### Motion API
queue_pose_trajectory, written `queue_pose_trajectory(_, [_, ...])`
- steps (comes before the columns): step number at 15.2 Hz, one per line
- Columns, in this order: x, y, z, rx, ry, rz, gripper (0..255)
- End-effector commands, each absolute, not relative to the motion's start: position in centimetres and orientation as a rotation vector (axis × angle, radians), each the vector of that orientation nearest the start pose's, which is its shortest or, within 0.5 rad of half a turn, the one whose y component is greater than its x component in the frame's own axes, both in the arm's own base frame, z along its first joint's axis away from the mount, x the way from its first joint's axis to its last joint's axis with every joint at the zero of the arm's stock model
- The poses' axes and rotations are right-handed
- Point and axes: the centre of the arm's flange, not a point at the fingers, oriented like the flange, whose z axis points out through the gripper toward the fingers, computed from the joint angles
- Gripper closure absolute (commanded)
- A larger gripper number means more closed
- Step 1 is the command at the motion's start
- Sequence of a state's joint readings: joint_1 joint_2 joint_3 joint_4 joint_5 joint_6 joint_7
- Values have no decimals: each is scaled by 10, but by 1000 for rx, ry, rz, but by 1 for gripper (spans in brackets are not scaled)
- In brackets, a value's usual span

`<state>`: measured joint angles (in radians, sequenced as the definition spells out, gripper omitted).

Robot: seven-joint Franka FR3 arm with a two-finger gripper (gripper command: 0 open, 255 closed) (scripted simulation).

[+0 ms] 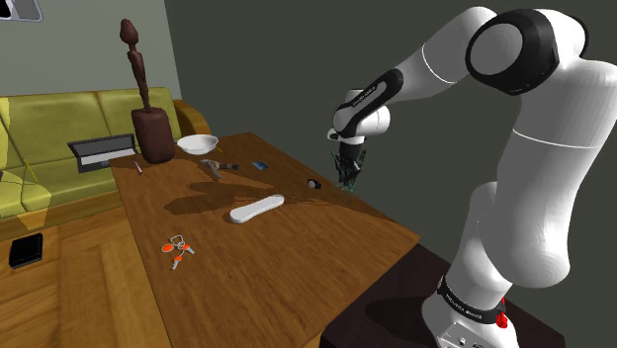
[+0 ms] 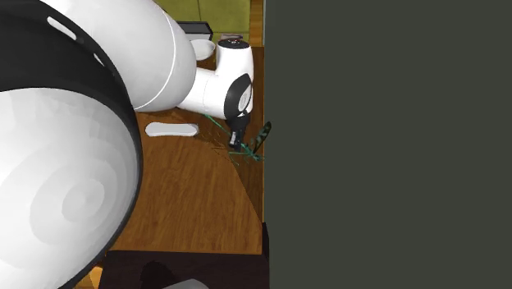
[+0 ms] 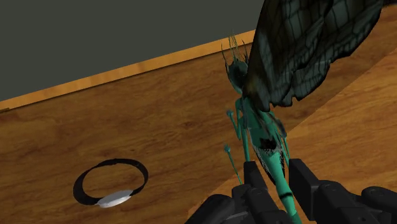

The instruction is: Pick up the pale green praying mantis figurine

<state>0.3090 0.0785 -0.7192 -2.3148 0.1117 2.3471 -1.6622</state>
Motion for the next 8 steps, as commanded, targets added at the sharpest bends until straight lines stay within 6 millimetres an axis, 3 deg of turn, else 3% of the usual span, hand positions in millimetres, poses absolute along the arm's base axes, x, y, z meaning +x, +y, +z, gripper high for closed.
queue_pose_trajectory(1, [470,-203,326,-2587,-1720,-16,255])
queue_pose_trajectory(8, [470,-203,363,-2587,-1720,-16,255])
